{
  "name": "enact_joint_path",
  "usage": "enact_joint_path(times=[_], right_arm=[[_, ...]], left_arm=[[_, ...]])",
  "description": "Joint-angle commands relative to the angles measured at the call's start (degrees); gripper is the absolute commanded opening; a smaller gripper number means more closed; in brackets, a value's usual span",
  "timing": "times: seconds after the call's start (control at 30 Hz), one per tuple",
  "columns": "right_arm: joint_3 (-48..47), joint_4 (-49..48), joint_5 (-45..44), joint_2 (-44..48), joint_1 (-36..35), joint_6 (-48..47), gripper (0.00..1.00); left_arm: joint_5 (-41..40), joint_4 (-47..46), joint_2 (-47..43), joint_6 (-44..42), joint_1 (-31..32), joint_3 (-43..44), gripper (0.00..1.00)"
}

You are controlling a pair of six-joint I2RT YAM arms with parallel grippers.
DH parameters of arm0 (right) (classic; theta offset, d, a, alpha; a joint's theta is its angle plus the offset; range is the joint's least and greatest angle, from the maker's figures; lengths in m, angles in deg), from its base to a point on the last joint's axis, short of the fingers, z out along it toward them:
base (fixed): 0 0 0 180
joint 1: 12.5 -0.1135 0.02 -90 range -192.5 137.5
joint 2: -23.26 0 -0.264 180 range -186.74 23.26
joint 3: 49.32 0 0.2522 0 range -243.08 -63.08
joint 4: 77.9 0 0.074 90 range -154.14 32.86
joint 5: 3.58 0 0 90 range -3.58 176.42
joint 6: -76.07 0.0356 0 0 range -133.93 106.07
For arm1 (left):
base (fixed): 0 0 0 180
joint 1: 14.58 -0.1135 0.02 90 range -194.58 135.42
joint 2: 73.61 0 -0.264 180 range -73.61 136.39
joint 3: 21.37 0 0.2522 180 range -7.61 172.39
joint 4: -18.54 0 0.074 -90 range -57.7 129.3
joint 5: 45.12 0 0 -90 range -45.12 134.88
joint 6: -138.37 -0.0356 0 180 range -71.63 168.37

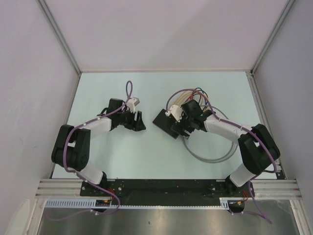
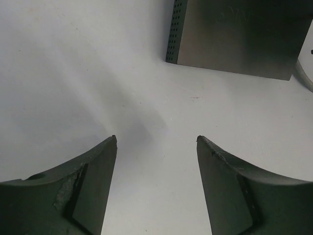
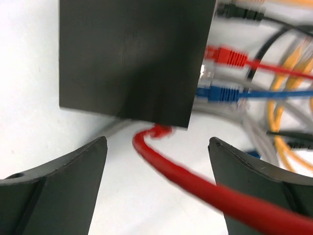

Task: Pull the plug from the switch port

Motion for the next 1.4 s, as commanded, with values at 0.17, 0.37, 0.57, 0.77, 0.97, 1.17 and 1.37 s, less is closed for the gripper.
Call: enact_joint_path(times=[0.17, 0.37, 0.57, 0.77, 0.97, 1.17, 1.37], right_arm=[[-0.3, 20.1, 17.7, 10.6, 12.9, -12.7, 0.89], [-5.8, 21.6, 26.9, 9.1, 15.7, -7.7, 0.87], [-5.9, 16.9, 23.5, 2.8, 11.8, -7.4, 0.71], [-5.8, 11.0, 17.8, -4.4, 11.1, -12.3, 0.63], [-5.8, 5.8, 14.8, -7.5, 10.1, -12.7, 0.65], [-5.8, 2.6, 14.8, -9.7, 6.9, -12.6, 0.65], [-5.9, -0.6, 16.0, -11.2, 1.1, -10.5, 0.66]], left_arm=[[1.5, 0.2, -6.6, -1.9, 0.3, -0.4, 0.73], [7.2, 0.7, -6.8, -0.9, 0.2, 3.2, 0.75], [5.1, 2.3, -1.4, -0.4, 0.1, 8.2, 0.71], [5.8, 2.6, -2.3, 1.0, -0.2, 8.8, 0.71], [5.0, 4.9, -5.6, 0.3, -0.7, 7.8, 0.71], [5.1, 5.9, -7.8, 0.2, -1.0, 5.1, 0.71], [4.4, 7.1, -6.5, -2.0, -1.4, 5.0, 0.71]])
